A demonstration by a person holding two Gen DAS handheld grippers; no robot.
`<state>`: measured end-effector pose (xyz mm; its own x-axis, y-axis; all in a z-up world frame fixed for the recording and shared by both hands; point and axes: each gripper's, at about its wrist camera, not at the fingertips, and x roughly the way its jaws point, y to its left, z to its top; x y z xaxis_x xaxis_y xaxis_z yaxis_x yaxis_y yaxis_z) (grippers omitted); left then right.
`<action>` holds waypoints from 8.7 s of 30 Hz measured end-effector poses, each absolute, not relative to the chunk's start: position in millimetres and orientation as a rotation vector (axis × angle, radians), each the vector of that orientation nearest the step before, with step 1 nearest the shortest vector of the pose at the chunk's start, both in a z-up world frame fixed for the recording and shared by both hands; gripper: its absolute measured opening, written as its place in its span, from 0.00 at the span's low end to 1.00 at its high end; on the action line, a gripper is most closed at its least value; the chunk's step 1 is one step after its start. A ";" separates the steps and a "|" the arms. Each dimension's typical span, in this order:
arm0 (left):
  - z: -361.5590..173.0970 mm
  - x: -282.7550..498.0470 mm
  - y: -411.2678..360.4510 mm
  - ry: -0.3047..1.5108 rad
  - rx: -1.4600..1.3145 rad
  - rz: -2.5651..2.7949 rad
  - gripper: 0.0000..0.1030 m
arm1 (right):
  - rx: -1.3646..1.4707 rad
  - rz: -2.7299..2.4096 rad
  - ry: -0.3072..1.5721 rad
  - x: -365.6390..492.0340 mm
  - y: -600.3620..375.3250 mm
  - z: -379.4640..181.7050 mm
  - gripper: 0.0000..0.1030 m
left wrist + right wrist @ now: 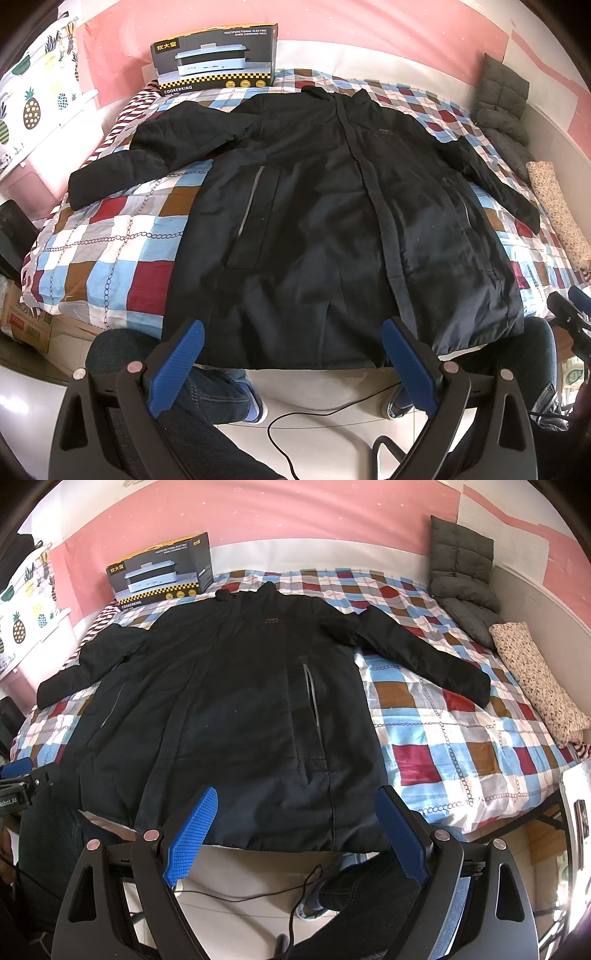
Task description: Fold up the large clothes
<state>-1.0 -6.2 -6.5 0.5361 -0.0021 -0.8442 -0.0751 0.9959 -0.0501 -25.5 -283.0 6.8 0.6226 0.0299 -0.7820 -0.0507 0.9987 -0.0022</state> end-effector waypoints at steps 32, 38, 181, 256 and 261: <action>-13.7 33.0 21.0 0.997 -0.130 0.095 0.95 | -0.041 0.134 0.869 26.6 -261.2 8.0 0.85; -14.8 56.3 53.9 0.973 -0.141 0.165 0.95 | -0.059 0.172 0.889 61.0 -247.9 -1.5 0.85; -89.1 345.8 94.7 0.988 -0.232 -0.064 0.28 | 0.140 0.185 0.972 369.6 -278.0 -86.4 0.10; -56.1 214.7 -39.9 1.028 -0.045 -0.164 0.41 | 0.819 -0.301 0.855 224.4 -598.1 -142.0 0.63; -65.0 219.2 -42.1 1.047 -0.044 -0.168 0.41 | 0.859 -0.327 0.808 237.8 -615.2 -143.5 0.63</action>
<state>219.2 -42.1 -65.0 0.4888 -0.1590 -0.8578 0.1175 0.9863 -0.1159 237.8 -615.2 -143.5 0.6652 0.0544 -0.7447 0.5574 0.6274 0.5437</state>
